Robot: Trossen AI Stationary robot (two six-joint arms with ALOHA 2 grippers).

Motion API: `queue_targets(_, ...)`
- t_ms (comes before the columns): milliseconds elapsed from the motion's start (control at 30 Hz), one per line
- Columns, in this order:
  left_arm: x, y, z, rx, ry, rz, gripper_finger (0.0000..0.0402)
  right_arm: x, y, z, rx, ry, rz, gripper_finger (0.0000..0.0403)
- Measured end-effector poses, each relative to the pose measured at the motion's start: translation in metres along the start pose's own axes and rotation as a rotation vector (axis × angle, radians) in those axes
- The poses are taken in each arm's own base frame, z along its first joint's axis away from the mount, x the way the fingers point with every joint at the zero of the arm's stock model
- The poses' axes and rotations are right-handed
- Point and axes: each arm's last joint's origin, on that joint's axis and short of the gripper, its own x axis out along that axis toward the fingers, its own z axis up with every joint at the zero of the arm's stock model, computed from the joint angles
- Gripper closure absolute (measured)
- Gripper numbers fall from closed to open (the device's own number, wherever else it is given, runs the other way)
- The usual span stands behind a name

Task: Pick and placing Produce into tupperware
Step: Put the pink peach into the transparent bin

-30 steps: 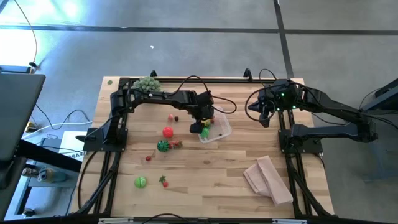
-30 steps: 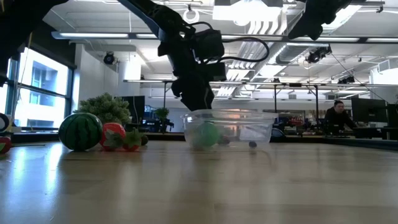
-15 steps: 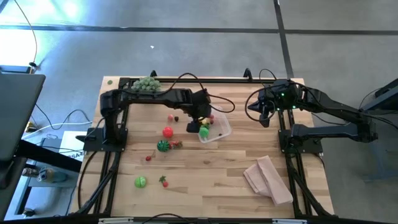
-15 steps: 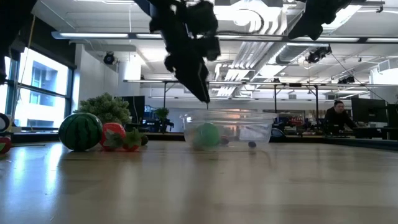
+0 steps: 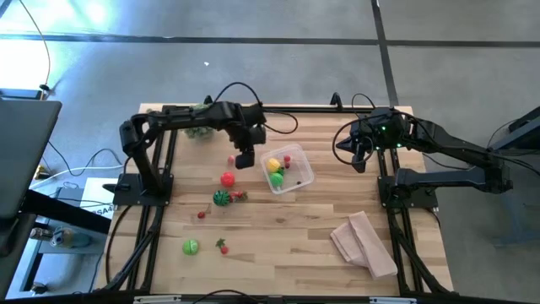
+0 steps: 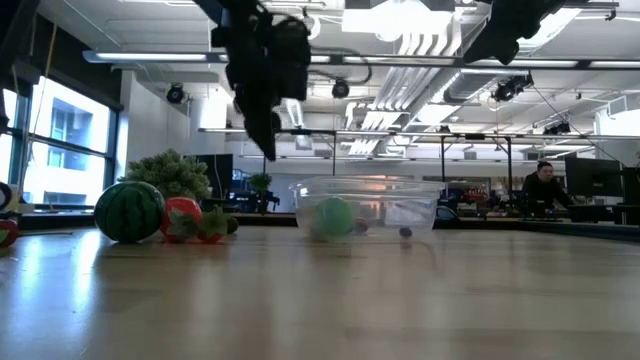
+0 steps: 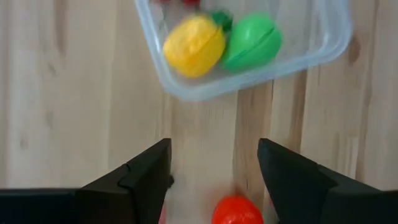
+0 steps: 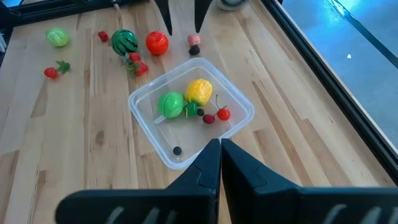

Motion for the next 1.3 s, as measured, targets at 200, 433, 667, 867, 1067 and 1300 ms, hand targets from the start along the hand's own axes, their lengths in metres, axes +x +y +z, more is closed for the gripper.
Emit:
queue_targets(200, 0.025, 0.011, -0.025, -0.040, 0.083, 0.001, 0.0201, 0.000, 0.000, 0.000, 0.000, 0.000, -0.001, 0.0399)
queue_targets(433, 0.042, 0.014, -0.046, -0.105, 0.199, 0.117, 0.0223, 0.000, 0.000, 0.000, 0.000, 0.000, 0.000, 0.0399)
queue_targets(667, 0.052, 0.016, -0.059, -0.143, 0.268, 0.189, 0.0227, 0.000, 0.000, 0.000, 0.000, 0.000, 0.000, 0.0399)
queue_targets(867, 0.058, 0.017, -0.065, -0.137, 0.283, 0.230, 0.0227, 0.000, 0.000, 0.000, 0.000, 0.000, 0.000, 0.0399)
queue_targets(1067, 0.062, 0.019, -0.064, -0.110, 0.249, 0.252, 0.0227, 0.000, 0.000, 0.000, 0.000, 0.000, 0.000, 0.0399)
queue_targets(1300, 0.069, 0.019, -0.071, -0.113, 0.257, 0.261, 0.0228, 0.000, 0.000, 0.000, 0.000, 0.000, 0.000, 0.0399)
